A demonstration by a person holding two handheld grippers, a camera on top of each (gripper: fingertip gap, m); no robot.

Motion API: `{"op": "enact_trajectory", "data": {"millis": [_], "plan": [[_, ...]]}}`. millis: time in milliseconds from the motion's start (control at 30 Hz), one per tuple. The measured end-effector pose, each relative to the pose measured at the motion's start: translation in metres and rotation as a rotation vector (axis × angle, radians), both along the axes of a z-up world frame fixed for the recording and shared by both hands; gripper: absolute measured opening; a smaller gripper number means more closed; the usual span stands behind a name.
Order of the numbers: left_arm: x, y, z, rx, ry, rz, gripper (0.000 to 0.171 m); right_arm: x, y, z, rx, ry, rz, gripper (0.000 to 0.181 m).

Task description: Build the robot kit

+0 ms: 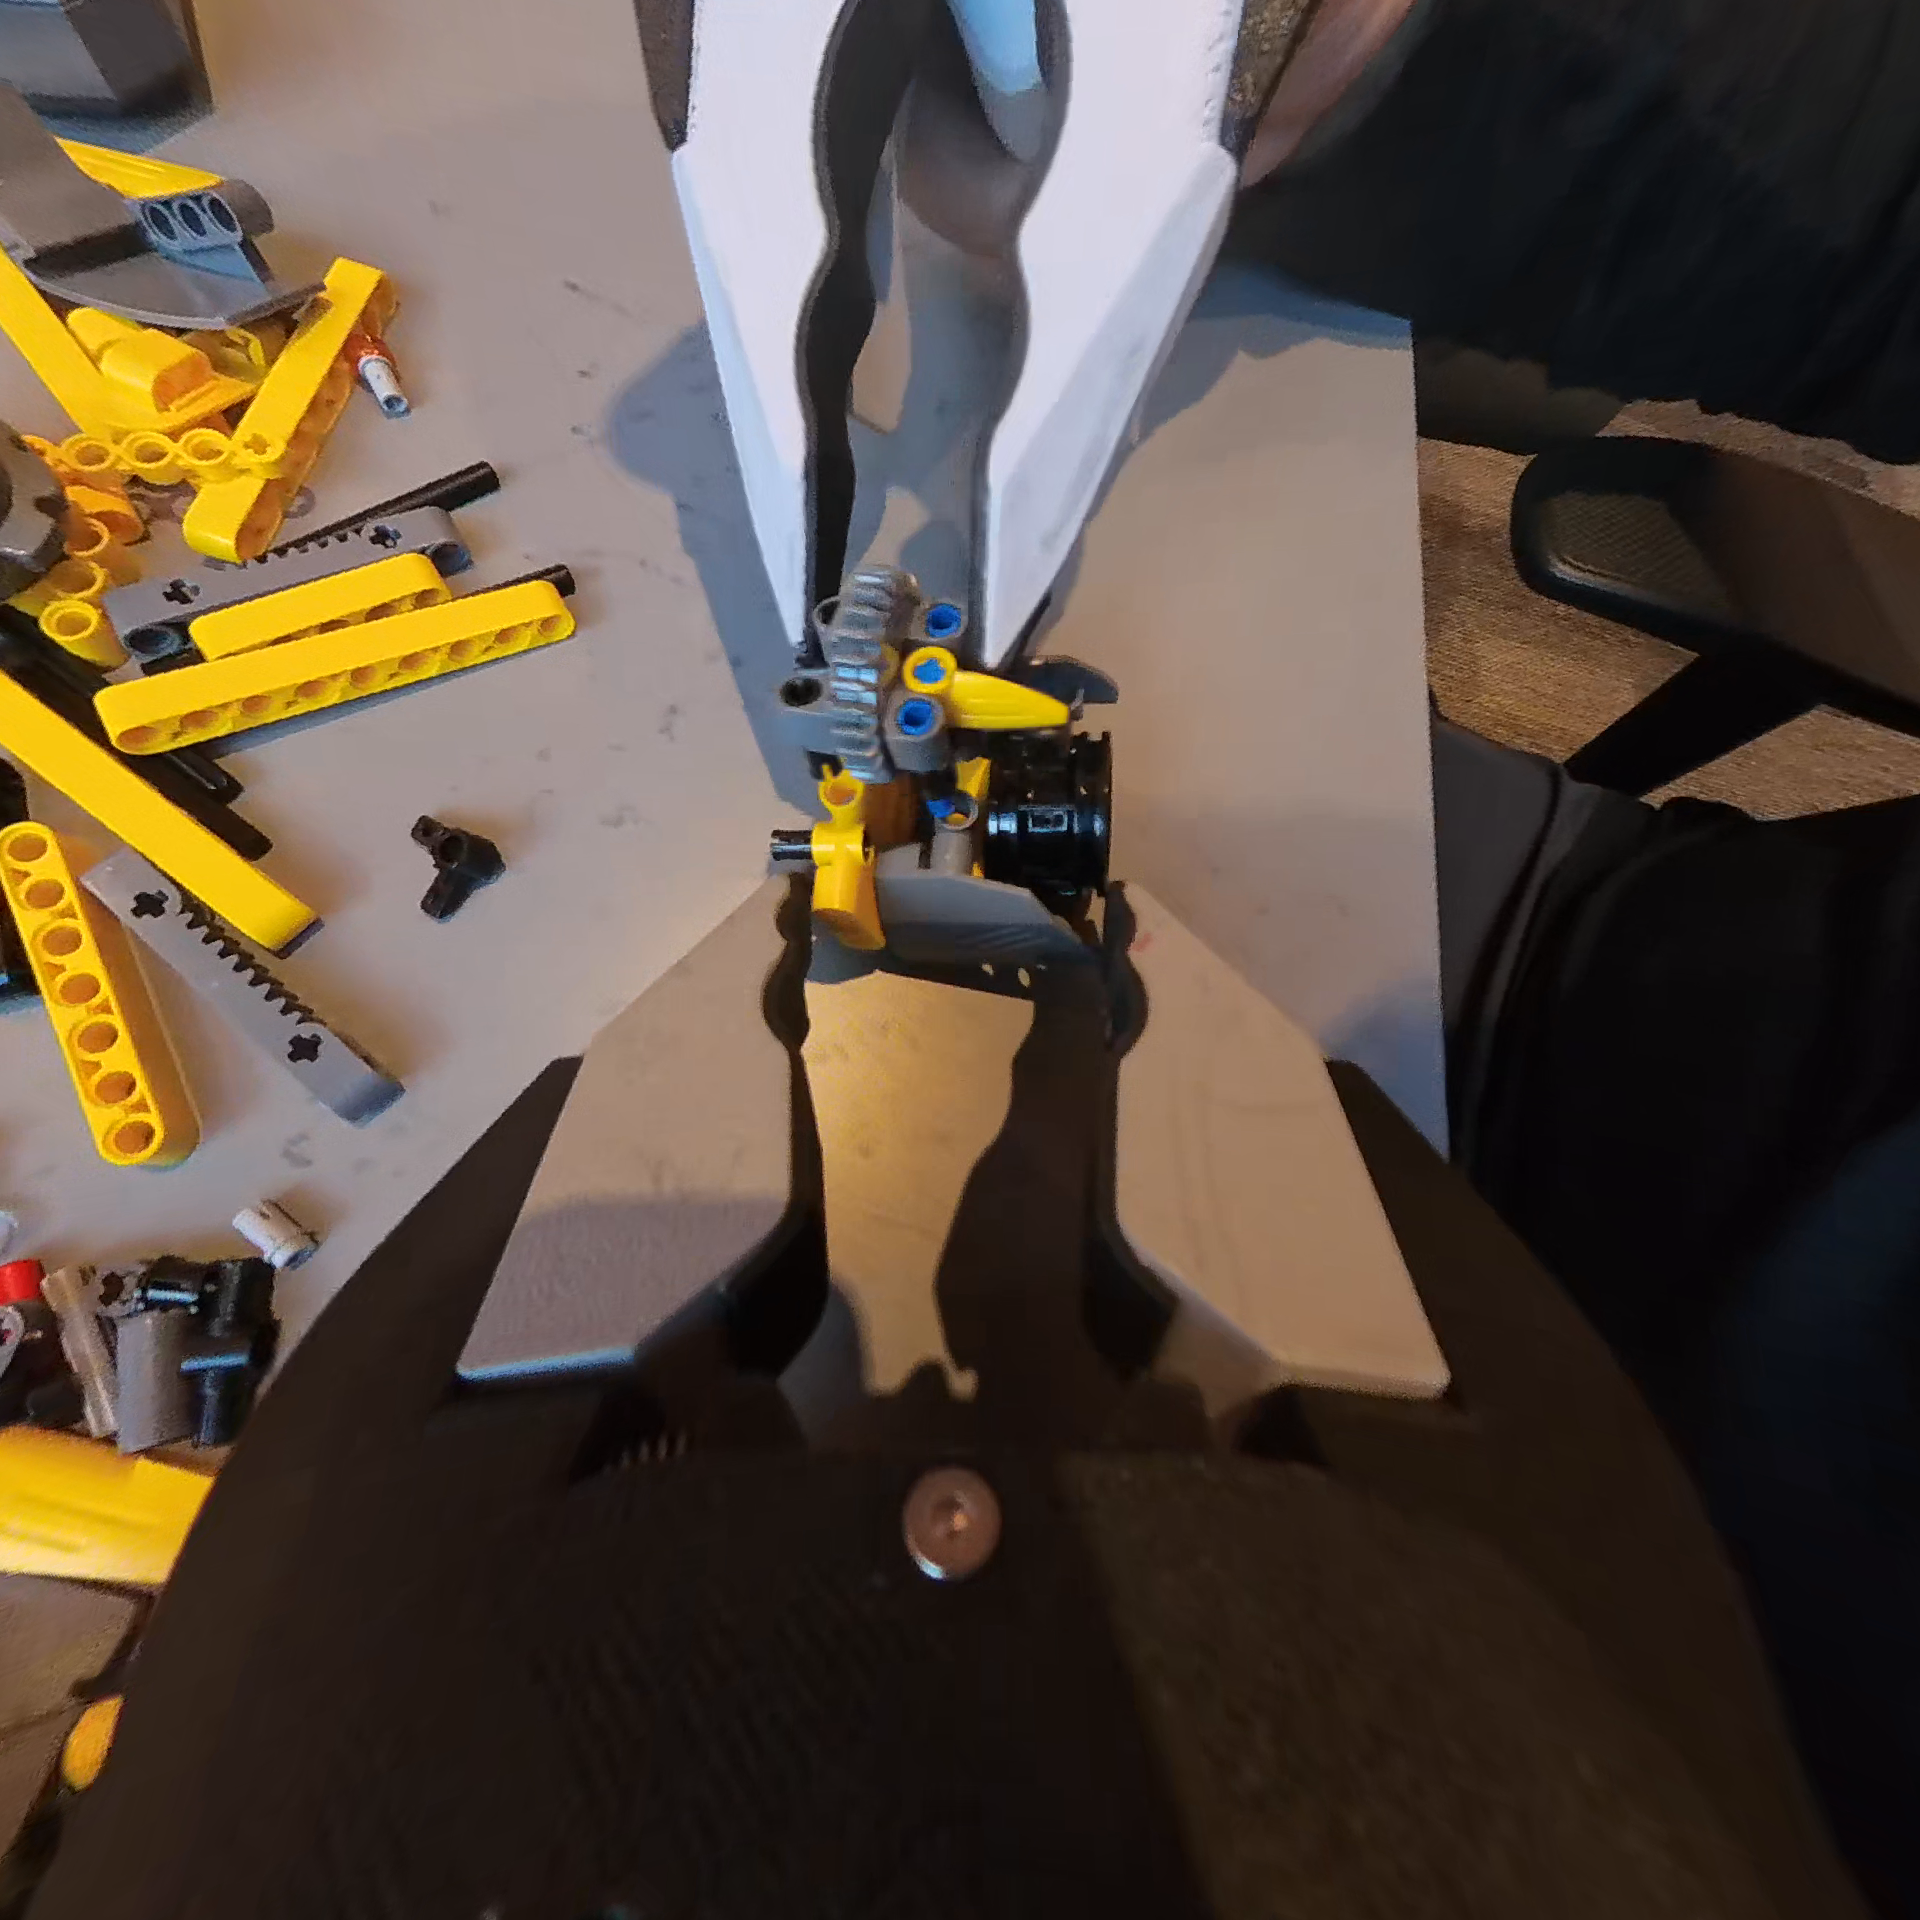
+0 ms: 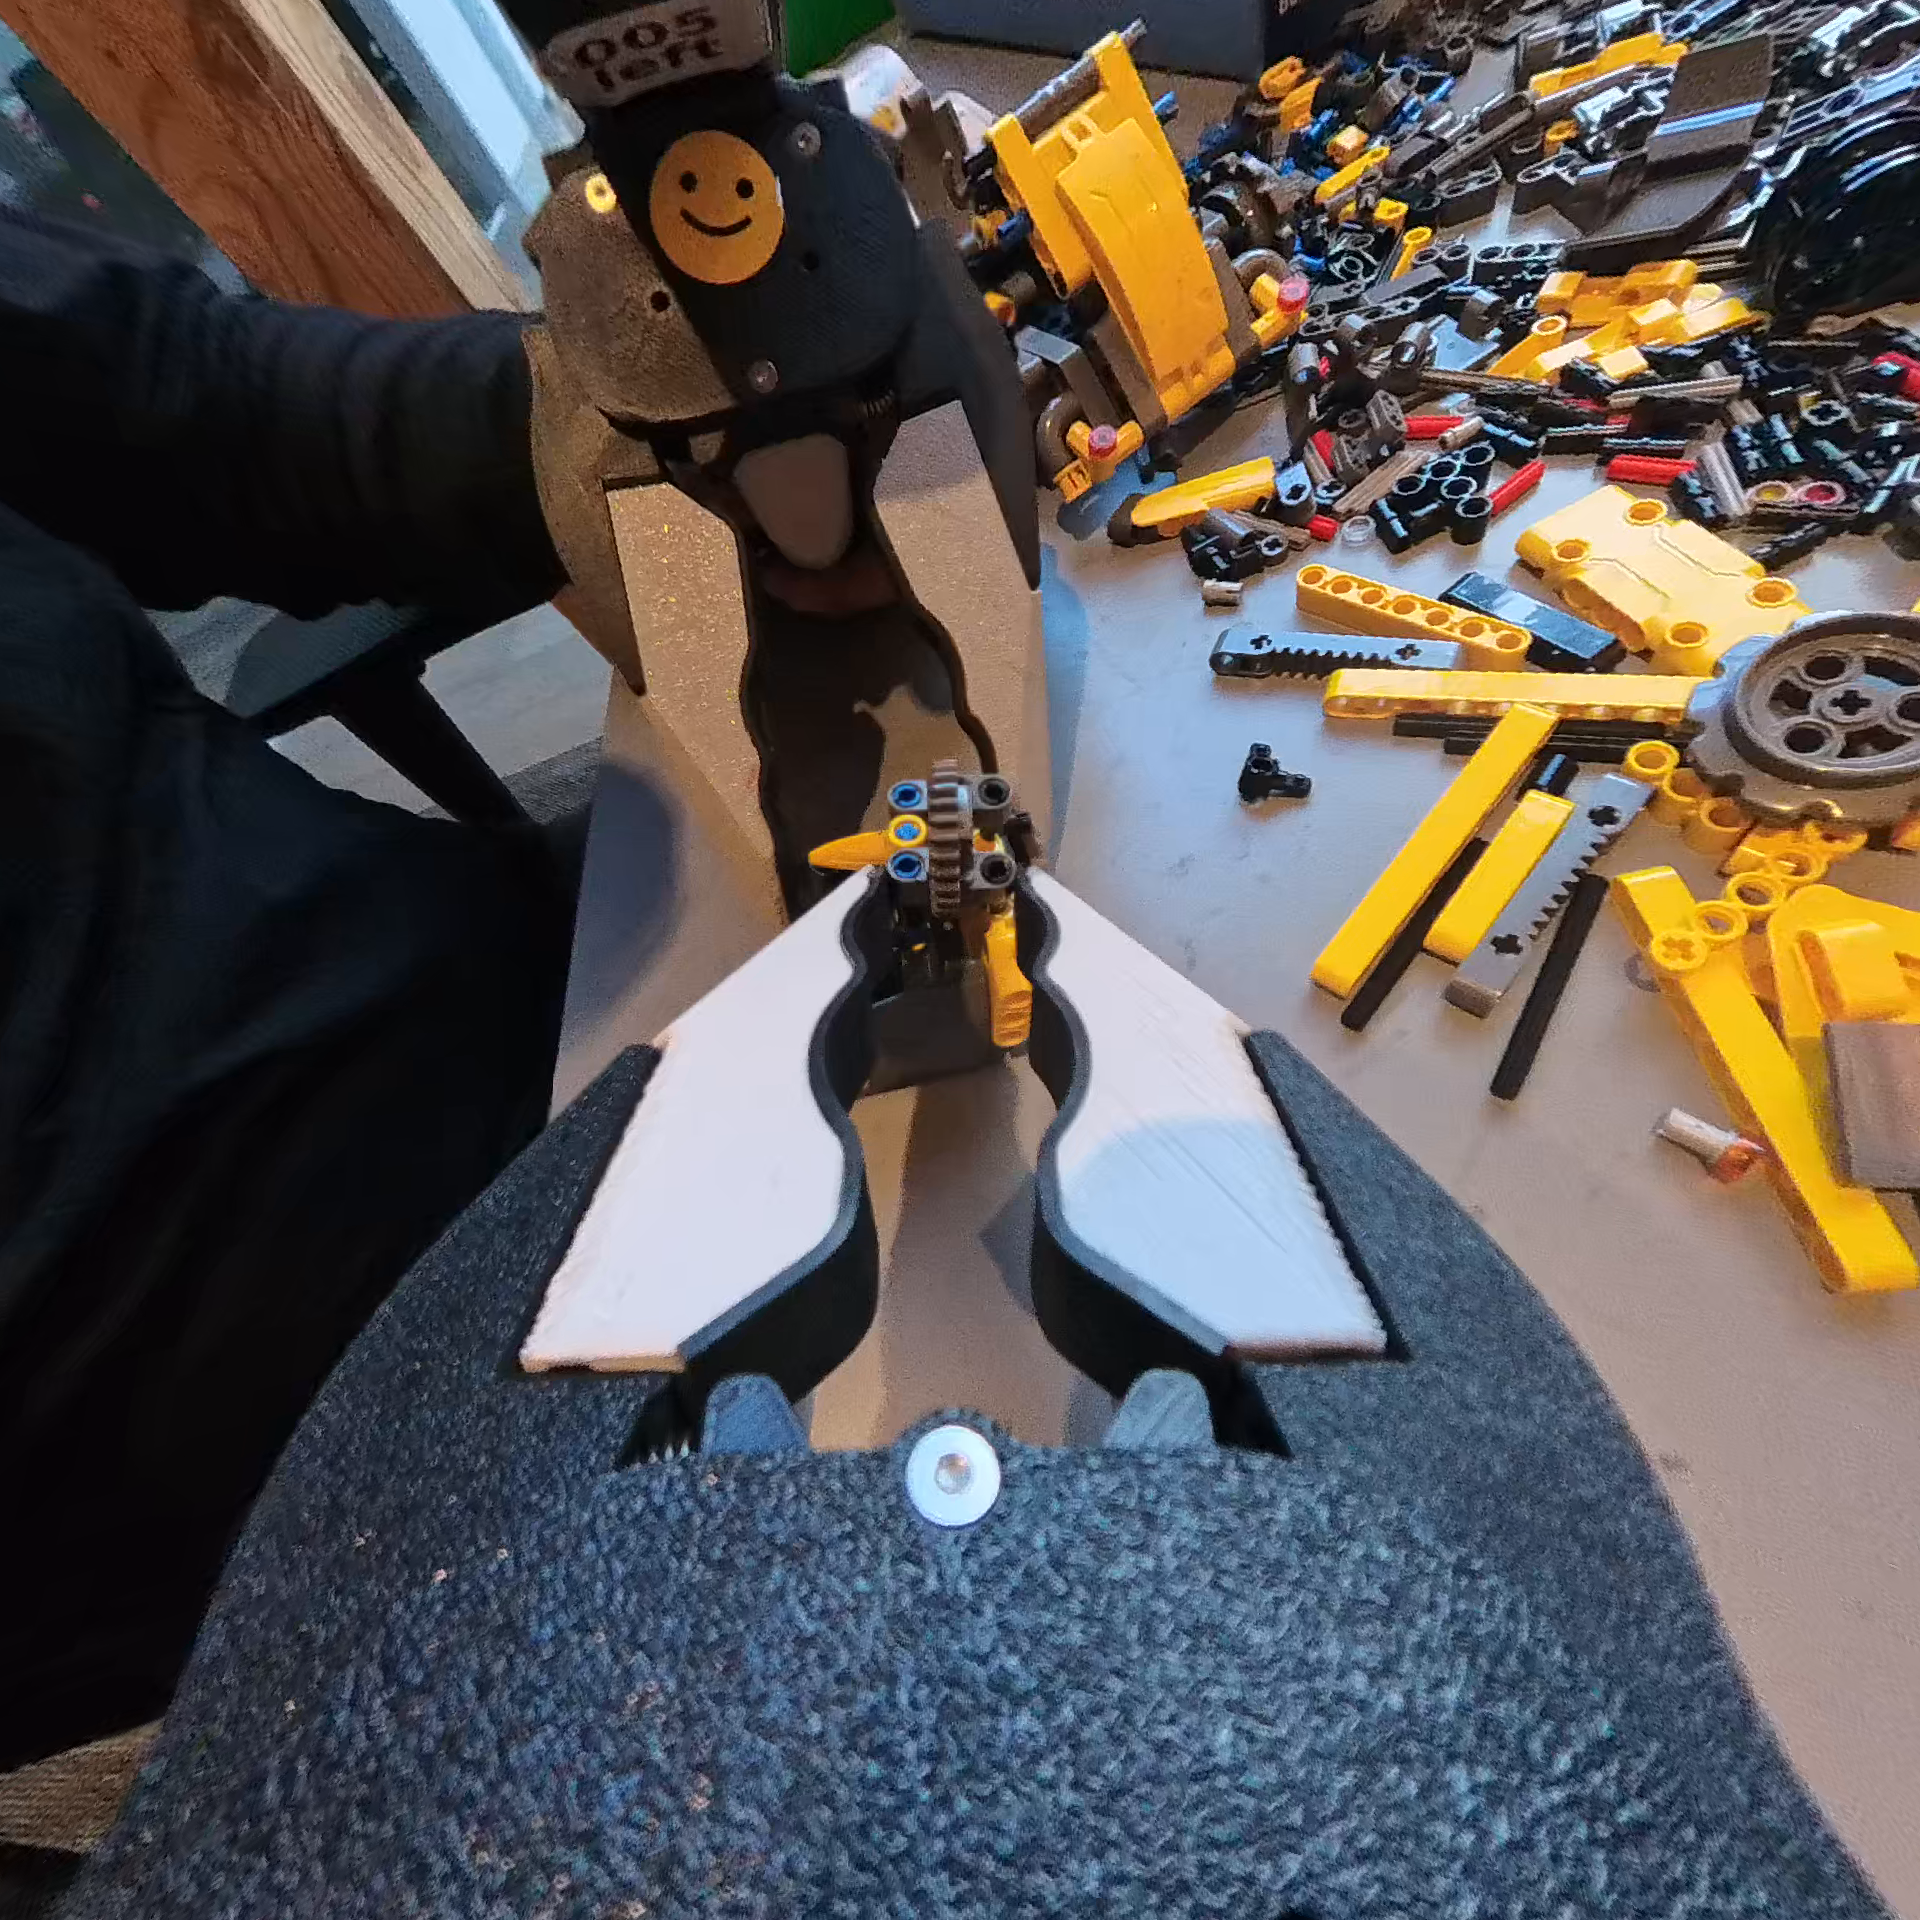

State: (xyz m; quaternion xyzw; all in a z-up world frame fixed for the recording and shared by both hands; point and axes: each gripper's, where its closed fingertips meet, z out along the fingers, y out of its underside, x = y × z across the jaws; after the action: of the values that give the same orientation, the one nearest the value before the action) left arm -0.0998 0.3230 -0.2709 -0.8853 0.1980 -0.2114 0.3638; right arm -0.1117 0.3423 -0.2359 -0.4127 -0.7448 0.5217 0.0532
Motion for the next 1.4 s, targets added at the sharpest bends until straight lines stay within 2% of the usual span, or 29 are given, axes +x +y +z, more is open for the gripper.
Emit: {"op": "enact_trajectory", "data": {"millis": [533, 833, 1067, 1200, 1400], "plan": [[0.001, 0.001, 0.000, -0.003, -0.016, -0.029, 0.055, 0.004, 0.001, -0.002, 0.105, 0.109, 0.015, 0.023], [0.002, 0.000, 0.001, 0.000, -0.013, -0.037, 0.054, 0.011, 0.005, -0.006, 0.092, 0.058, 0.086, 0.022], [0.003, 0.001, 0.001, -0.001, -0.007, -0.030, 0.054, 0.011, 0.004, -0.005, 0.255, 0.028, 0.175, 0.023], [0.004, 0.001, 0.001, 0.005, 0.001, -0.024, 0.055, 0.012, 0.004, -0.004, 0.201, 0.067, 0.199, 0.023], [0.003, 0.002, 0.001, 0.003, -0.003, -0.009, 0.054, 0.012, 0.007, -0.006, 0.061, 0.014, 0.202, 0.022]]}}
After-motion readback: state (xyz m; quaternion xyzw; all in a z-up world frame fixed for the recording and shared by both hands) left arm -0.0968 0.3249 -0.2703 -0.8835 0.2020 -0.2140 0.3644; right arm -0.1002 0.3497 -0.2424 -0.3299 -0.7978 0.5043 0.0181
